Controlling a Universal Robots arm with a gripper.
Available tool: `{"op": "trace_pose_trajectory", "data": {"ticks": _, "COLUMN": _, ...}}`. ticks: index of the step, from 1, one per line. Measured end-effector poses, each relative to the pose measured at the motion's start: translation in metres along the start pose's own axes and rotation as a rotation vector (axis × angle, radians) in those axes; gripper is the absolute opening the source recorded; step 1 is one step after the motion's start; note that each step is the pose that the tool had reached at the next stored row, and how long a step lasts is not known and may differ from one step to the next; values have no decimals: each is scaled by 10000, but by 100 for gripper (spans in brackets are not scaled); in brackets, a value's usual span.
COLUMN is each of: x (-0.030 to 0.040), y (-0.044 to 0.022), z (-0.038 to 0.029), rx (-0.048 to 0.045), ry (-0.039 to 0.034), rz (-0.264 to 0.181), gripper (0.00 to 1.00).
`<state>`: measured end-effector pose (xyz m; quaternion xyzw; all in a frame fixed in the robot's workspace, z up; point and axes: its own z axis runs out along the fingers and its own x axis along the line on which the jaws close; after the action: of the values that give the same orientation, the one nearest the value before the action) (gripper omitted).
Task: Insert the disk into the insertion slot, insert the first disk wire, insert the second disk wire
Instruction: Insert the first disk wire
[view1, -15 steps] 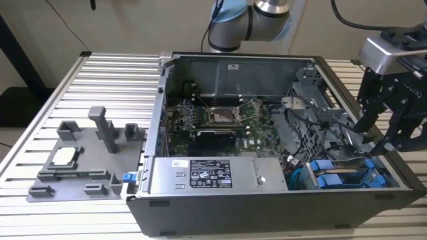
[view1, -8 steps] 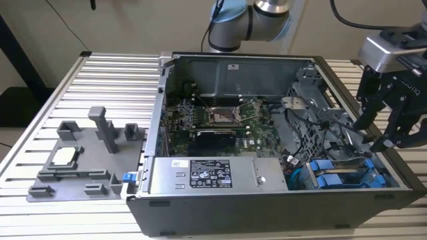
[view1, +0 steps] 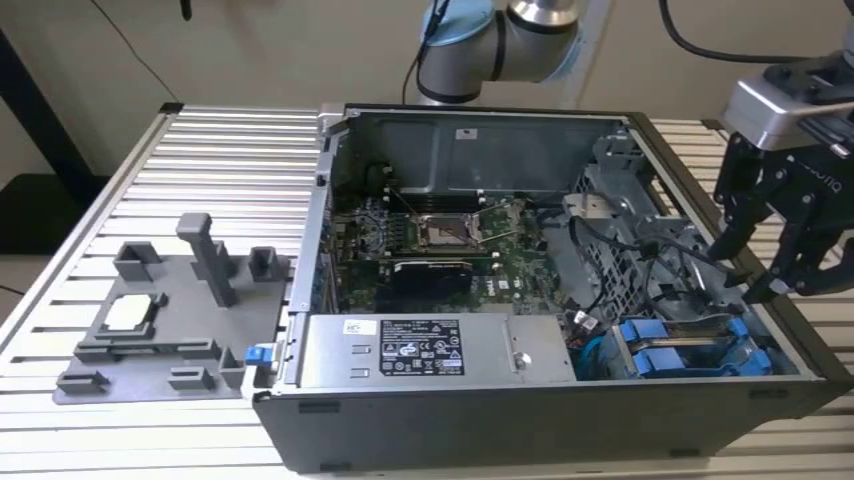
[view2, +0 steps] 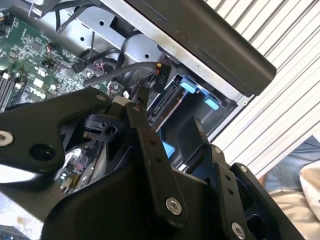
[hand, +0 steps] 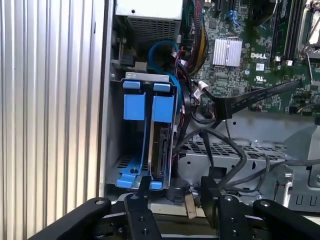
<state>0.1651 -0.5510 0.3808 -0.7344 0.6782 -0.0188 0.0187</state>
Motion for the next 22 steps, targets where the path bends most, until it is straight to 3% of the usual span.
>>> {"op": "trace_pose_trajectory", "data": {"ticks": 7, "x": -26, "y": -57, "z": 56, "rx": -1, "ry": -1, "rz": -199, "gripper": 53}}
{"op": "trace_pose_trajectory", "data": {"ticks": 18, "x": -40, "y": -177, "z": 105, "rx": 0, "ry": -17, "rz": -542, "gripper": 53}}
{"op": "trace_pose_trajectory", "data": {"ticks": 22, "x": -40, "y": -191, "z": 109, "rx": 0, "ry": -15, "rz": -594, "gripper": 53}}
